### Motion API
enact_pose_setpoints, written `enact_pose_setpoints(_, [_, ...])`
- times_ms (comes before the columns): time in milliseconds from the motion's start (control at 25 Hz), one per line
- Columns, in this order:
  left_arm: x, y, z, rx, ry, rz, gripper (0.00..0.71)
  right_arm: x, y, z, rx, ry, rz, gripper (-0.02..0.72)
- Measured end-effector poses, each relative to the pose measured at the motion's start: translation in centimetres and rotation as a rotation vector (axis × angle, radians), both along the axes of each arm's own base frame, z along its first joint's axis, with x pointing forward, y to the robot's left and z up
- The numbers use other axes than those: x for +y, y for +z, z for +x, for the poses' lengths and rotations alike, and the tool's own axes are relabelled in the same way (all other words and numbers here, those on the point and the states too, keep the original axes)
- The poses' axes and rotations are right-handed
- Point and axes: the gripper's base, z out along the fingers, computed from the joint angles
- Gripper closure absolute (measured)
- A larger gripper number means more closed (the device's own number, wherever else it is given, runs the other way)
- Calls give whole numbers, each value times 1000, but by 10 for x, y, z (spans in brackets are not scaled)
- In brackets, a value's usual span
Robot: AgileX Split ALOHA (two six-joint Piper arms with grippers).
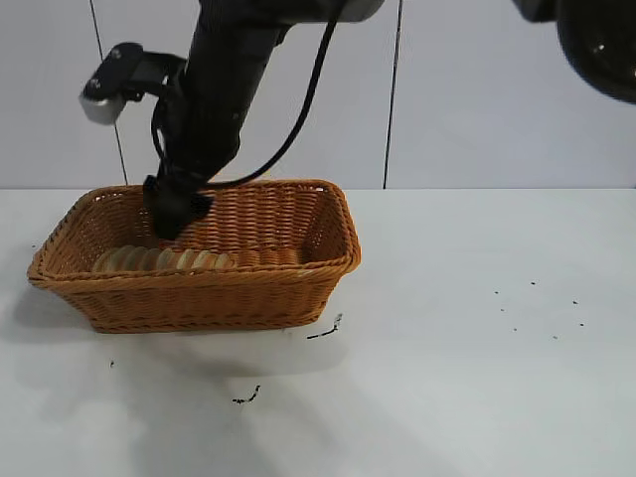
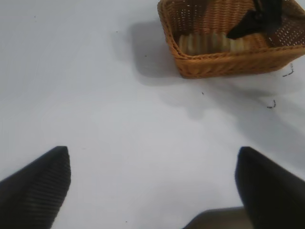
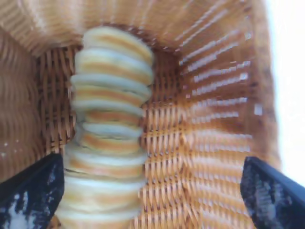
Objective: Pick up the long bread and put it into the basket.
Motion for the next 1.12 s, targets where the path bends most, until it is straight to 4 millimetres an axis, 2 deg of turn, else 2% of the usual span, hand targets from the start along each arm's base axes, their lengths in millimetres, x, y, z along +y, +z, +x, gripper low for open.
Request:
enact_pose_setpoints(160, [0, 0, 0, 0, 0, 0, 18, -37, 11, 19, 53, -171, 51, 14])
enact_pose_setpoints(320, [0, 0, 0, 0, 0, 0, 18, -89, 10, 45, 101, -342, 75, 14])
enact_pose_setpoints(440, [0, 0, 0, 0, 0, 0, 18, -138, 9, 65, 130, -478, 87, 14])
enact_pose_setpoints(560, [0, 0, 0, 0, 0, 0, 18, -196, 9, 81, 145, -623, 106, 14])
enact_pose_setpoints(680, [0, 0, 0, 0, 0, 0, 18, -247, 8, 90, 154, -737, 118, 14])
enact_pose_setpoints(760, [0, 0, 0, 0, 0, 0, 18, -273, 8, 92, 166, -794, 122, 14])
enact_pose_setpoints(840, [0, 0, 0, 0, 0, 0, 18, -291, 7, 91, 188, -829, 117, 14])
enact_pose_setpoints(920, [0, 0, 0, 0, 0, 0, 18, -299, 7, 89, 208, -843, 109, 14])
enact_pose_setpoints(1120, [0, 0, 0, 0, 0, 0, 18, -301, 4, 81, 278, -844, 43, 14])
